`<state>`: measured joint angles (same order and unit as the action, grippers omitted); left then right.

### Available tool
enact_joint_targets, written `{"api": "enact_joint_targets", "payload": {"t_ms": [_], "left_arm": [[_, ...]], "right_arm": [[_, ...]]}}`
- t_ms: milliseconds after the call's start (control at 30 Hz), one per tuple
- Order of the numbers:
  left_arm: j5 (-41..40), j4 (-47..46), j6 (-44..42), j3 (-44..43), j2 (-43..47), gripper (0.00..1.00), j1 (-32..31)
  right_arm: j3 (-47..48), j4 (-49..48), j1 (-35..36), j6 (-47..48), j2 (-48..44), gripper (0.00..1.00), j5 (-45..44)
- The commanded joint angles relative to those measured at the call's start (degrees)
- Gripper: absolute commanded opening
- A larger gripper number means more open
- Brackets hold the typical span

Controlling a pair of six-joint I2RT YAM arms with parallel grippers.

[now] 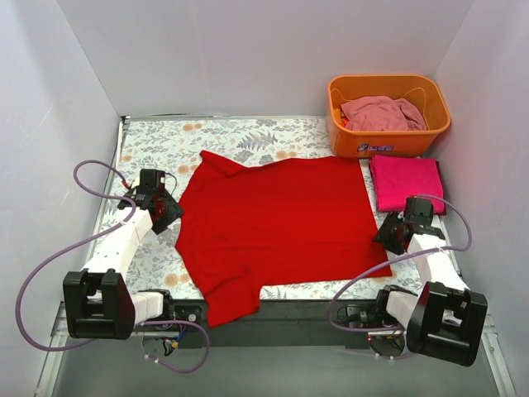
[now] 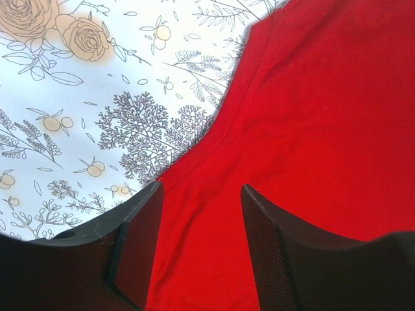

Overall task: Fold and stack the t-shirts
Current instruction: Flatten the tshirt out

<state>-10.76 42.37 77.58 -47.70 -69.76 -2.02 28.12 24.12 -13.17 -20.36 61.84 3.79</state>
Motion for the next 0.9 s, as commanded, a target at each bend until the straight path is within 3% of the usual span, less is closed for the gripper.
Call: {"api": "enact_joint_targets", "payload": {"t_ms": [0,133,233,367,467,867], "left_arm": [[2.2,-0.6,-0.8,-1.4,0.0,0.51,0.2],[6.1,-2.2,-0.2,-0.8,-4.6,0.52,0.2],[8.1,-4.9,1.3,1.2,-8.6,0.40,0.2],[6.8,-5.7,3.0,5.6,-11.6,0.22,0.2],[3.0,-5.2,3.6,7.4,-11.2,0.15,0.2],[-8.4,-2.1,5.8,6.9,-11.2,0.13,0.9]], "right_arm": [[3.4,0.3,5.2,1.3,-4.5,0.50,-0.1],[8.2,-1.2,12.5,2.2,-1.1,0.50,1.9],[7.0,-4.0,19.9,1.7,1.7,0.50,1.8],[5.3,-5.9,20.8,1.8,3.0,0.50,2.5],[5.5,-5.9,20.8,2.4,3.5,0.50,2.3],[6.4,-7.2,21.1,4.4,5.2,0.50,2.1]]}}
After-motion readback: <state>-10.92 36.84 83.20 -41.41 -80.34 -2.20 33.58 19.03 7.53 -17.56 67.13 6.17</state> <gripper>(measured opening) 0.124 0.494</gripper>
